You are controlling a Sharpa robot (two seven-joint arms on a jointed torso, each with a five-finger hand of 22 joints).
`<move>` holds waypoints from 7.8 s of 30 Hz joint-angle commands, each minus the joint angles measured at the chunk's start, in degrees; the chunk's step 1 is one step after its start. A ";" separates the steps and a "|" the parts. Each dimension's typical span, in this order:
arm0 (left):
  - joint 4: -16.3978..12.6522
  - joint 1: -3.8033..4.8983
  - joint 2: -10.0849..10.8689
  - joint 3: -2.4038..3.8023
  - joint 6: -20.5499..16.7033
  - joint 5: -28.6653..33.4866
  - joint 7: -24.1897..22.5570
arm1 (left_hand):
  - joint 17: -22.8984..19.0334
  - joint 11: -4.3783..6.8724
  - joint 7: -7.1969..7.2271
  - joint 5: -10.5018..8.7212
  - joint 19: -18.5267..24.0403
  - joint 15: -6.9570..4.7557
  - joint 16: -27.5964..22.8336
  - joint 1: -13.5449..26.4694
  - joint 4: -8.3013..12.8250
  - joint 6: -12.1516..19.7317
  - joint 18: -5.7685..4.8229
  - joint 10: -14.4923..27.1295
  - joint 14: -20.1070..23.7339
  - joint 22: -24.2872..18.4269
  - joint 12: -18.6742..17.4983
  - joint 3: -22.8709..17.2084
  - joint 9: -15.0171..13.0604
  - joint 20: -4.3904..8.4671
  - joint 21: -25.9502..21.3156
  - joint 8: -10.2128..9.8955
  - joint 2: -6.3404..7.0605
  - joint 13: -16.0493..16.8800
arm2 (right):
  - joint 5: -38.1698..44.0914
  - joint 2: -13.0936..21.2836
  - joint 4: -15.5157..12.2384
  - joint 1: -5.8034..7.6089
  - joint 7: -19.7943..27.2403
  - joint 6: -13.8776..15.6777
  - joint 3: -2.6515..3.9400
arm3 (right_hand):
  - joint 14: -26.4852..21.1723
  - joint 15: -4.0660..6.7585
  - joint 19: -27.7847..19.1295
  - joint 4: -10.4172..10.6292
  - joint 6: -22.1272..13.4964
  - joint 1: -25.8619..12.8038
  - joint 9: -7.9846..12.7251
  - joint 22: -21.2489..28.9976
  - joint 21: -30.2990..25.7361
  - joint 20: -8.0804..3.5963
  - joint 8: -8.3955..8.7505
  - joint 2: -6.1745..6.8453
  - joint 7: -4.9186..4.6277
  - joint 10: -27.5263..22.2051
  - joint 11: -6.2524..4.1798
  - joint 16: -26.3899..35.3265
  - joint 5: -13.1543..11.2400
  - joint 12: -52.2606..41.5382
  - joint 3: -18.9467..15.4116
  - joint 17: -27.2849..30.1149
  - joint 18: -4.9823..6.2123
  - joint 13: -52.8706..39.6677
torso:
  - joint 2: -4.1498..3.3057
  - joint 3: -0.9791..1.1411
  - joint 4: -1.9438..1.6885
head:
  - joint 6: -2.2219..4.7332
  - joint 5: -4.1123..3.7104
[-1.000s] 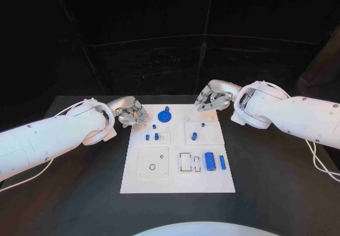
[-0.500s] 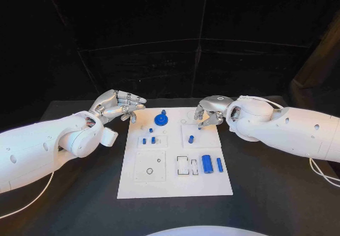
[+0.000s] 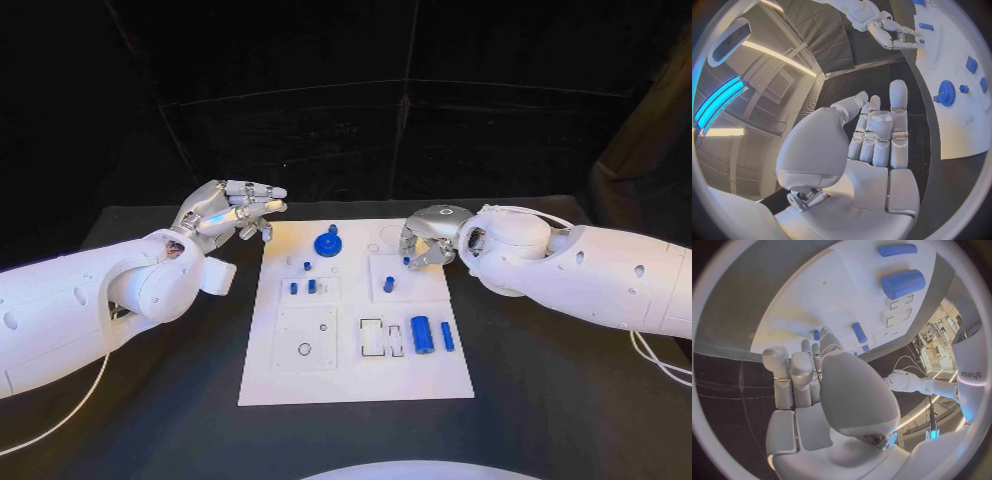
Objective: Assemble the parts on the task board
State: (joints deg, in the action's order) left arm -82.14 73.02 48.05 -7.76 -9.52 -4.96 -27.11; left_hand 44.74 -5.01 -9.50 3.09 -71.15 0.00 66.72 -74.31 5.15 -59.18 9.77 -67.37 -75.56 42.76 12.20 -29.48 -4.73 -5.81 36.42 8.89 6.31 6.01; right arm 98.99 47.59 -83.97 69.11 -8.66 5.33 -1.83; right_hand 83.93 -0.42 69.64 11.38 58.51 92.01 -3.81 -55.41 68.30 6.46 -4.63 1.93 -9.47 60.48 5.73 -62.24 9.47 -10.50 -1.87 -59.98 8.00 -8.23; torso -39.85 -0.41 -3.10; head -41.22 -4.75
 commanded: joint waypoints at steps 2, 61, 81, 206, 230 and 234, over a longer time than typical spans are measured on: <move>-0.13 0.06 0.08 0.04 0.10 1.83 -1.45 | -0.09 -0.02 -0.03 -0.06 0.50 0.18 -0.21 0.02 0.10 -0.12 0.70 0.60 0.45 -0.10 0.24 0.46 0.13 -0.05 -0.27 0.05 -0.68 0.07 | 0.97 -0.28 0.17 -0.12 0.30 -1.02 0.01 | 0.83 -0.05 0.43 -0.34 0.90 1.53 -0.10 -0.94 0.93 0.16 0.26 -0.69 0.22 1.10 -0.16 -0.66 -1.37 0.47 1.97 -0.26 -1.05 0.97 | -0.02 0.08 0.03 | -0.13 0.11; -0.04 0.05 0.30 0.02 -0.41 1.86 0.42 | -0.94 -0.44 -0.50 -0.03 0.65 0.47 -0.52 -0.30 0.53 0.99 0.66 2.06 1.09 -0.48 0.84 0.97 0.60 -0.23 -0.86 -0.29 -0.89 0.14 | -6.81 3.61 -13.31 -0.97 3.31 11.07 0.29 | 1.57 0.50 5.24 -10.33 5.86 -6.86 -0.10 -12.42 9.45 -0.43 0.87 4.63 0.70 8.22 -0.88 -5.84 -3.29 5.77 32.99 -2.32 -2.93 4.54 | 0.11 -0.09 -0.18 | -0.87 0.93; -0.78 0.06 -0.39 0.01 -0.55 1.86 0.51 | -1.04 -0.48 -0.54 -0.03 0.64 0.51 -0.55 -0.33 0.58 1.11 0.66 2.21 1.14 -0.51 0.92 1.02 0.63 -0.26 -0.90 -0.32 -0.90 0.16 | -0.98 -7.55 -10.37 -6.07 3.46 7.15 0.03 | 1.57 0.36 5.17 -10.76 5.65 -7.86 -0.09 -12.45 9.51 -0.31 0.89 4.85 0.54 8.02 -0.72 -6.09 -3.46 5.98 33.42 -2.38 -2.94 4.54 | -0.06 -0.11 -0.07 | -2.83 5.41; 0.04 0.06 -0.35 -0.09 1.32 1.85 2.28 | -1.62 -0.68 -0.74 -0.03 0.67 0.67 -0.77 -0.24 0.67 1.58 0.64 2.88 1.46 -0.63 1.24 1.31 0.75 -0.38 -1.09 -0.39 -0.87 0.19 | -0.95 2.46 -11.99 -3.63 -3.58 -1.18 1.14 | 0.78 0.88 2.86 -8.99 1.33 -10.61 -0.43 -5.35 3.81 -0.58 -0.52 3.72 1.62 5.36 -1.43 -1.56 -1.88 0.29 19.18 5.15 -1.79 4.58 | 0.00 -0.03 0.12 | -2.27 3.73; 0.36 0.06 -0.29 -0.10 1.45 1.85 2.57 | -1.59 -0.72 -0.78 -0.03 0.71 0.71 -0.73 -0.27 0.72 1.67 0.63 3.05 1.51 -0.67 1.39 1.37 0.76 -0.42 -1.16 -0.37 -0.92 0.21 | -3.52 3.84 -14.79 -3.65 -3.91 7.60 1.17 | 1.43 1.46 5.63 -9.09 6.02 -9.52 -0.41 -10.72 7.64 -1.24 -0.80 1.72 1.93 10.69 -2.19 -5.81 -5.81 3.76 26.23 1.01 -2.78 4.46 | 0.09 -0.06 0.13 | -2.40 3.72; 0.47 0.06 -0.27 -0.10 1.41 1.85 2.59 | -1.59 -0.72 -0.78 -0.03 0.71 0.71 -0.73 -0.27 0.72 1.67 0.63 3.05 1.51 -0.67 1.39 1.37 0.76 -0.42 -1.16 -0.37 -0.92 0.21 | -5.46 4.82 -16.82 -3.63 -3.38 8.43 2.23 | 1.40 1.43 5.59 -9.27 6.02 -9.49 -0.39 -10.73 7.67 -1.23 -0.72 1.91 1.84 10.70 -2.13 -5.85 -5.74 3.99 26.52 1.02 -2.78 4.48 | 0.06 -0.06 0.15 | -2.31 3.71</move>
State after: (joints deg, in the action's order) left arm -81.68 73.00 47.79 -7.91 -8.73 -3.32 -24.42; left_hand 43.12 -5.63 -10.32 3.10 -70.79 0.62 66.29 -74.55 5.94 -57.94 9.70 -64.69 -74.54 42.16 13.35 -28.39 -4.05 -6.17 35.51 8.88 5.65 6.17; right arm 96.41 52.25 -100.05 65.31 -12.87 10.40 0.20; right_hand 83.93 0.63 74.87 2.13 64.20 82.40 -4.14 -66.09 75.60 5.32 -5.08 4.11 -7.58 70.73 3.69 -67.70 3.45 -6.78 24.28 -58.92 6.20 -3.72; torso -39.76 -0.47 -2.98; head -43.60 -1.04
